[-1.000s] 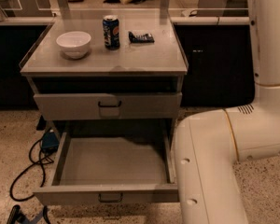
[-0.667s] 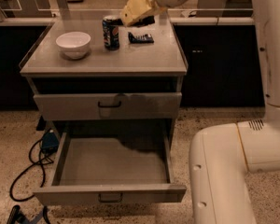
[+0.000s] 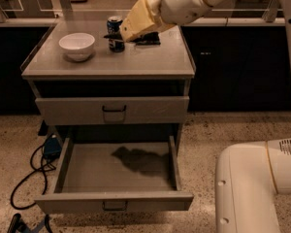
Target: Place rxbar chocolate into middle drawer
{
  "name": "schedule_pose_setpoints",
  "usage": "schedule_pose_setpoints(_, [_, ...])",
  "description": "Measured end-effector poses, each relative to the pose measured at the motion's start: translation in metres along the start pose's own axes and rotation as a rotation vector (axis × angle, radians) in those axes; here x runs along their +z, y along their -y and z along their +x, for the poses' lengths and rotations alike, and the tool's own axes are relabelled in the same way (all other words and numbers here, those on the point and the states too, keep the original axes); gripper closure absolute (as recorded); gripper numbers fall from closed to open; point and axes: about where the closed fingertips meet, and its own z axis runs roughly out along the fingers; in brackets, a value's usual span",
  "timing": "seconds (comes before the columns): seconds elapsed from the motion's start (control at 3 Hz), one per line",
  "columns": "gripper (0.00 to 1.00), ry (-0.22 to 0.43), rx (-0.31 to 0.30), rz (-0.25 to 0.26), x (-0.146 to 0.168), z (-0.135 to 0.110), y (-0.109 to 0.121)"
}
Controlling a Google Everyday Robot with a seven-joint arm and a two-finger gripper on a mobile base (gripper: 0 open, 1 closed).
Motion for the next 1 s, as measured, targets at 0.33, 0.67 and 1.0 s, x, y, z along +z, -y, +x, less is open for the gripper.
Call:
schedule_pose_setpoints(0.33, [1.00, -0.024, 0.078, 0.016, 0.013, 0.032, 0.023])
schedule_pose_setpoints(0.67, [1.00, 0.009, 0.224, 0.051, 0.037, 0.078, 0.057])
schedule_pose_setpoints(1.0, [1.00, 0.009, 0.224, 0.051, 0.038, 0.078, 0.057])
